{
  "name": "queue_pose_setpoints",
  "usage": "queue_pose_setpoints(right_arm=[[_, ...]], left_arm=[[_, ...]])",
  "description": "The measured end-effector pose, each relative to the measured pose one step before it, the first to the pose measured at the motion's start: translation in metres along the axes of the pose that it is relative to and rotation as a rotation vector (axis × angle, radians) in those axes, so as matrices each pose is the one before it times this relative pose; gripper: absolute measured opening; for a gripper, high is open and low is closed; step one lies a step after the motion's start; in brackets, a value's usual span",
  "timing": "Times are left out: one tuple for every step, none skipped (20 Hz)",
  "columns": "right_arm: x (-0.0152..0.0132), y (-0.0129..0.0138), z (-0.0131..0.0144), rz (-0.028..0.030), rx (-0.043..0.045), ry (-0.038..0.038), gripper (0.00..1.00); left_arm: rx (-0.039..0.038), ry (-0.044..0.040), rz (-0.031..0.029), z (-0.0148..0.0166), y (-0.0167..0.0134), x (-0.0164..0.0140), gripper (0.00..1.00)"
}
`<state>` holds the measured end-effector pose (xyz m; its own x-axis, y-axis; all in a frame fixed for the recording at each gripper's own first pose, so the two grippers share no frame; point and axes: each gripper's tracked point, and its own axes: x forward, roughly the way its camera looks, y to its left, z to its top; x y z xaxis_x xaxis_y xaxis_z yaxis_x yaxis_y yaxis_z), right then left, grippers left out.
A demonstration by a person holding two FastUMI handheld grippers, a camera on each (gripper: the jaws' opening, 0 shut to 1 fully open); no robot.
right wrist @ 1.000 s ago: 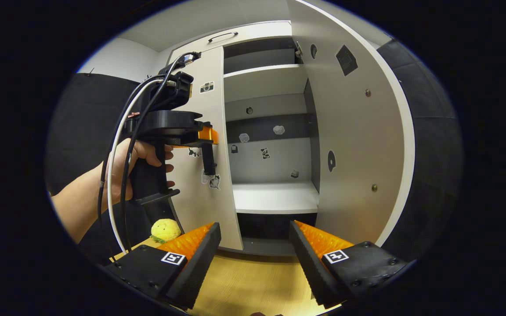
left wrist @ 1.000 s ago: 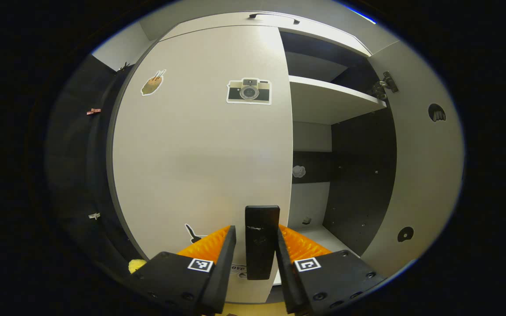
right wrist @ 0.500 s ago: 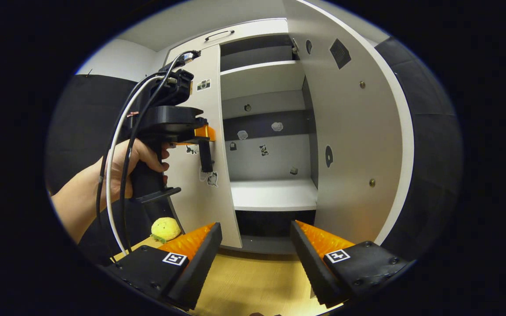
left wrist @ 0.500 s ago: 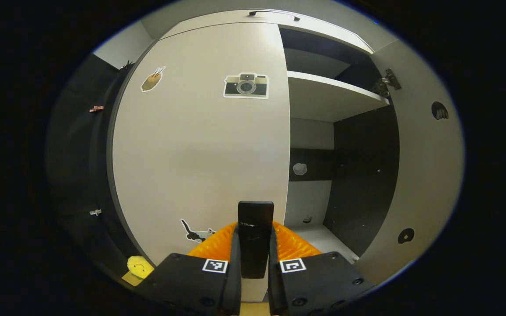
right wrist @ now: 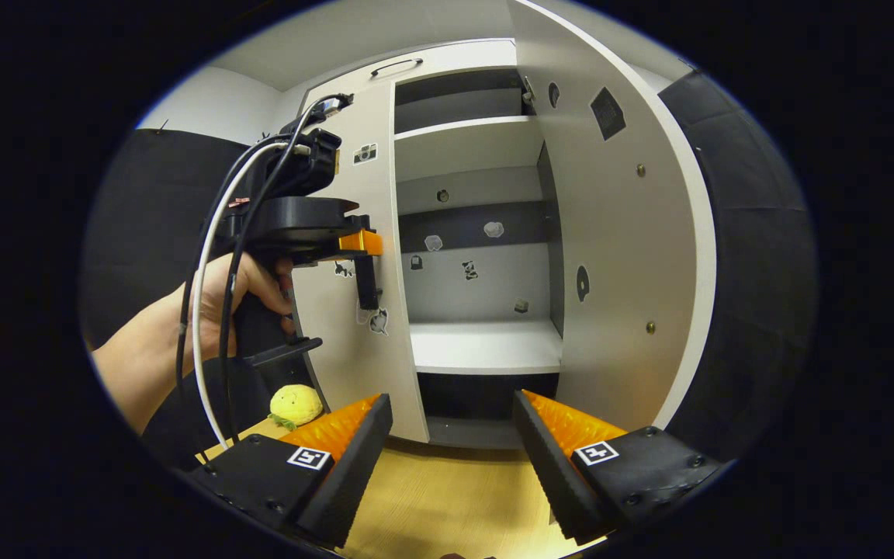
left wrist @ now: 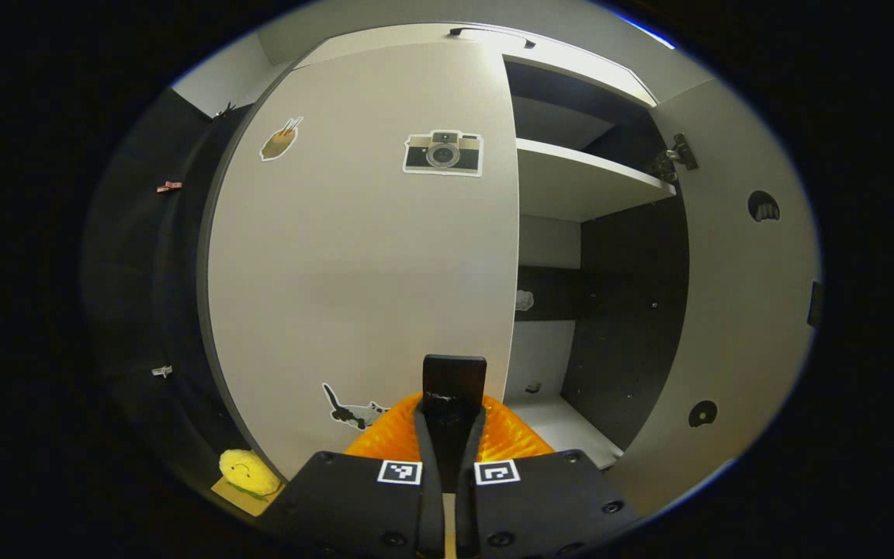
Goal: Open the right door of the double-door shoe cabinet with the right hand, and open the left door with the left hand.
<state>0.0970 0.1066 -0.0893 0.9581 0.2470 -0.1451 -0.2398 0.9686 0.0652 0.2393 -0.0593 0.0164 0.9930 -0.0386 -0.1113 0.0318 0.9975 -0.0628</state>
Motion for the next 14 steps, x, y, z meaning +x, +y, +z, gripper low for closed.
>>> queue_pose_setpoints(right_arm=[[-0.00427, 0.00199, -0.00059, -0.00655, 0.00079, 0.00004, 0.98], [-0.00462, 0.00369, -0.00237, -0.00706, -0.00004, 0.00083, 0.98], [-0.00300, 0.00102, -0.00017, -0.00982, -0.00066, 0.00108, 0.98], [-0.00117, 0.00060, -0.00004, -0.00970, -0.00034, 0.00178, 0.98], [-0.00068, 0.00358, -0.00067, -0.00828, 0.00060, 0.00212, 0.98], [-0.00281, 0.00351, -0.00082, -0.00804, -0.00211, 0.00184, 0.98], [-0.00345, 0.00377, -0.00062, -0.01057, -0.00375, 0.00063, 0.98], [-0.00342, 0.00385, -0.00032, -0.00992, -0.00225, -0.00200, 0.98], [-0.00314, 0.00419, 0.00044, -0.00914, -0.00045, -0.00160, 0.98], [-0.00158, 0.00425, -0.00048, -0.00737, 0.00015, 0.00032, 0.98], [-0.00297, 0.00518, -0.00074, -0.00659, -0.00141, 0.00030, 0.98], [-0.00348, 0.00504, -0.00078, -0.00750, -0.00305, 0.00070, 0.98], [-0.00326, 0.00470, -0.00144, -0.00771, -0.00247, 0.00125, 0.98], [-0.00448, 0.00526, -0.00158, -0.00691, 0.00054, 0.00130, 0.98]], left_arm=[[-0.00505, -0.00071, -0.00810, -0.00048, 0.00167, -0.00730, 0.11], [-0.00088, -0.00022, -0.00684, 0.00013, 0.00061, -0.00555, 0.11], [-0.00012, -0.00186, -0.00754, -0.00053, 0.00141, -0.00554, 0.11], [-0.00015, -0.00039, -0.00726, 0.00011, 0.00201, -0.00708, 0.11], [-0.00100, 0.00110, -0.00625, -0.00129, 0.00232, -0.00831, 0.11], [-0.00212, -0.00164, -0.00621, -0.00080, 0.00242, -0.00791, 0.11], [-0.00197, -0.00131, -0.00744, -0.00030, 0.00197, -0.00696, 0.11], [-0.00196, -0.00086, -0.00869, -0.00019, 0.00207, -0.00694, 0.11], [-0.00336, -0.00185, -0.01258, -0.00018, 0.00303, -0.00783, 0.11], [-0.00681, -0.00373, -0.01135, 0.00017, 0.00317, -0.00663, 0.11], [-0.01211, -0.00590, -0.01244, -0.00022, 0.00295, -0.00726, 0.11], [-0.00689, -0.00521, -0.01272, 0.00029, 0.00245, -0.00694, 0.11], [-0.00395, -0.00242, -0.01306, -0.00072, 0.00239, -0.00714, 0.11], [-0.00136, 0.00209, -0.01242, -0.00024, 0.00292, -0.00719, 0.10]])
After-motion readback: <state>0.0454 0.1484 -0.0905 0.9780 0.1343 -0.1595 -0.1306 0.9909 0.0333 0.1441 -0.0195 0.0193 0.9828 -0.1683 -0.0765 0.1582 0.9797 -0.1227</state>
